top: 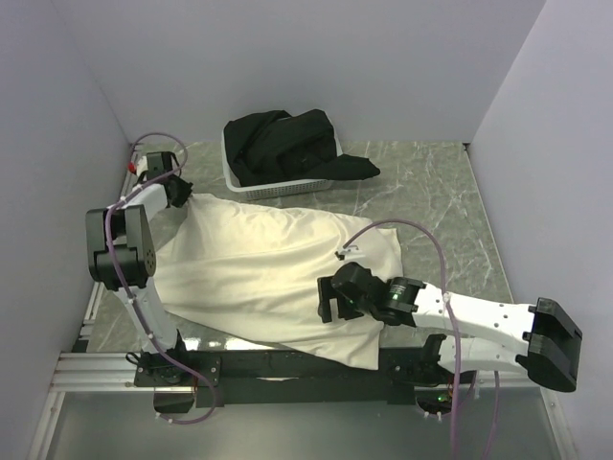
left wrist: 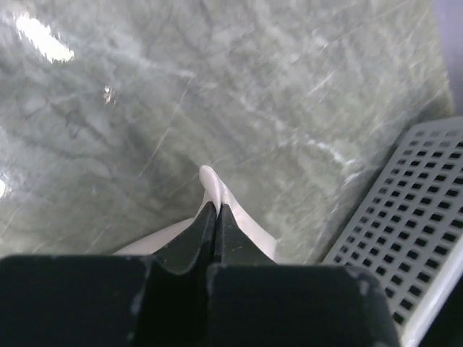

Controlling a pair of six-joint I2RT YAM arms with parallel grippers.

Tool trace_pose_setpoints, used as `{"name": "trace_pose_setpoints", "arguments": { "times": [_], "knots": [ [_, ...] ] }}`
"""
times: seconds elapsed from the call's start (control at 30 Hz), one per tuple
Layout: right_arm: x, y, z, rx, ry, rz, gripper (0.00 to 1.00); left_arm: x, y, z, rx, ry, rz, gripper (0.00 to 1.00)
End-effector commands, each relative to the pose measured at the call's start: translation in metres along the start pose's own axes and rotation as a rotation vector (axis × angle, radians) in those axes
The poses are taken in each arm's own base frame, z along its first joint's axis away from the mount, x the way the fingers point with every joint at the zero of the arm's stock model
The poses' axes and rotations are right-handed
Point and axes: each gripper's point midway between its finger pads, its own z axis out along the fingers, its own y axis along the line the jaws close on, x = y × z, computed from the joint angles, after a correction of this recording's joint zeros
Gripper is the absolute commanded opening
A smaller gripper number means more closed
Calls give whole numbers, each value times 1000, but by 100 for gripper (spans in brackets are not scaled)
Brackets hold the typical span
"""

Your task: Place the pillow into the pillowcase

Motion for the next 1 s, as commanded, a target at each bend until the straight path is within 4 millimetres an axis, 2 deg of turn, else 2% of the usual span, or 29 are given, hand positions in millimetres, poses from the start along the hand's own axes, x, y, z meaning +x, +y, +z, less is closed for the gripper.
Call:
{"name": "trace_pose_setpoints", "arguments": {
  "times": [0.0,0.03,0.07,0.13,0.17,0.2,0.23,0.27,0.3,0.33,0.37,0.43,0.53,0.57,0.63,0.73,0.77,0.83,0.87,0.97],
  "knots": [
    [-18,11,3,-13,-54,-29,96,-65,-22,-3,77,-101,-67,1],
    [-18,11,4,-8,-51,-35,96,-72,-24,-1,75,-98,-68,1],
    [-18,11,5,1,-47,-45,96,-100,-40,-7,88,-160,-65,1],
    [-18,10,8,8,-43,-70,96,-110,-37,2,38,-165,-26,1],
    [-18,11,12,6,-36,-77,96,-129,-51,-1,65,-195,-24,1],
    [-19,12,14,2,-35,-90,97,-126,-44,13,33,-177,-21,1],
    [-17,16,15,-13,-24,-99,97,-127,-39,17,9,-168,-27,1],
    [-20,18,16,-14,-22,-102,96,-136,-46,18,32,-176,-28,1],
    [-21,18,16,-11,-25,-101,97,-134,-39,29,16,-167,-17,1],
    [-26,18,14,-4,-47,-96,97,-134,-37,32,0,-164,-19,1],
    [-30,13,11,21,-57,-88,99,-141,-39,33,12,-174,-15,1],
    [-42,1,4,55,-93,-37,100,-141,-43,36,41,-162,-13,1],
    [-49,-16,-9,58,-122,28,100,-153,-55,32,85,-176,-9,3],
    [-46,-31,-8,85,-116,82,100,-156,-54,31,79,-172,-14,3],
    [-39,-47,-15,81,-128,142,100,-161,-57,32,86,-172,-17,5],
    [-32,-58,-25,58,-144,244,100,-165,-60,26,91,-184,-26,26],
    [-20,-62,-23,57,-118,278,100,-167,-61,23,90,-188,-35,45],
    [-2,-60,-24,-2,-70,327,100,-173,-67,12,101,-210,-39,55],
    [3,-56,-24,-31,-53,351,100,-180,-71,3,108,-229,-42,67],
    [25,-51,-26,-90,10,399,100,-197,-79,-20,111,-259,-42,73]
  ]
}}
